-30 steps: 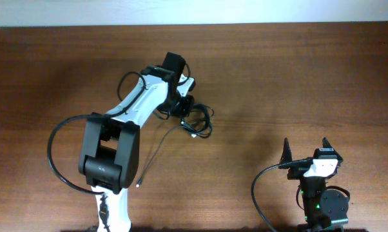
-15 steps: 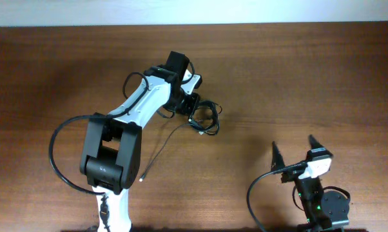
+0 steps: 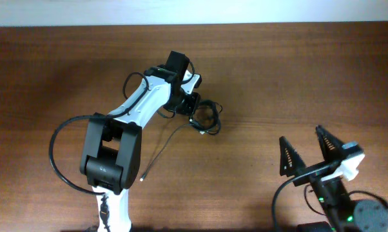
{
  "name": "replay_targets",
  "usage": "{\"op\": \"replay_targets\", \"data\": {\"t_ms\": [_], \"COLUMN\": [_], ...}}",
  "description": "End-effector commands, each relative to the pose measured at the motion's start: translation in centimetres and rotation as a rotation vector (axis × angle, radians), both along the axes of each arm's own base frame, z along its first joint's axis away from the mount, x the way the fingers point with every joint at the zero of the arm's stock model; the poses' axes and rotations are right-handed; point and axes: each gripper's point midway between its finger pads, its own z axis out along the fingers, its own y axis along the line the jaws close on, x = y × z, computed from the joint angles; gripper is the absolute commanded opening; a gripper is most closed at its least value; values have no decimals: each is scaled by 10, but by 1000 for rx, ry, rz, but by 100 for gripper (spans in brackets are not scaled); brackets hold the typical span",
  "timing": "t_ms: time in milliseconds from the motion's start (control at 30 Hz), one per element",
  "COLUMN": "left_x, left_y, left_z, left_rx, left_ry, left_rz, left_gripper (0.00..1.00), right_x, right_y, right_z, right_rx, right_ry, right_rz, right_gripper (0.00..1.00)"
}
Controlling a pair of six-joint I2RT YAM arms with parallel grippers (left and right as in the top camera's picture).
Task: Untangle cables
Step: 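Lower the left gripper and grasp the black cable coil, then reach the right gripper toward the coil beside the left gripper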
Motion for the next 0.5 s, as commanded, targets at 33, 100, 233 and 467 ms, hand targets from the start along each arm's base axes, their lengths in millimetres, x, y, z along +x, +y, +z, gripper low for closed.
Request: {"op": "replay_targets", "data": {"t_ms": [33, 100, 233, 467], "left_x": [0, 3, 3, 4], "left_y": [-5, -6, -6, -3], "left_z": [11, 12, 12, 11], "left_rx": [-40, -55, -74, -60], "left_ry": [14, 45, 107, 102], "left_rz": [86, 185, 344, 352], "left_gripper": [0, 0, 0, 0], "right_x": [16, 26, 39, 59], "right_y": [10, 21, 61, 100], "right_z": [25, 29, 36, -5], "right_rx": [61, 55, 91, 204], "right_ry": [249, 384, 531, 764], "right_rz": [51, 105, 350, 614], "right_gripper": [98, 98, 98, 76]}}
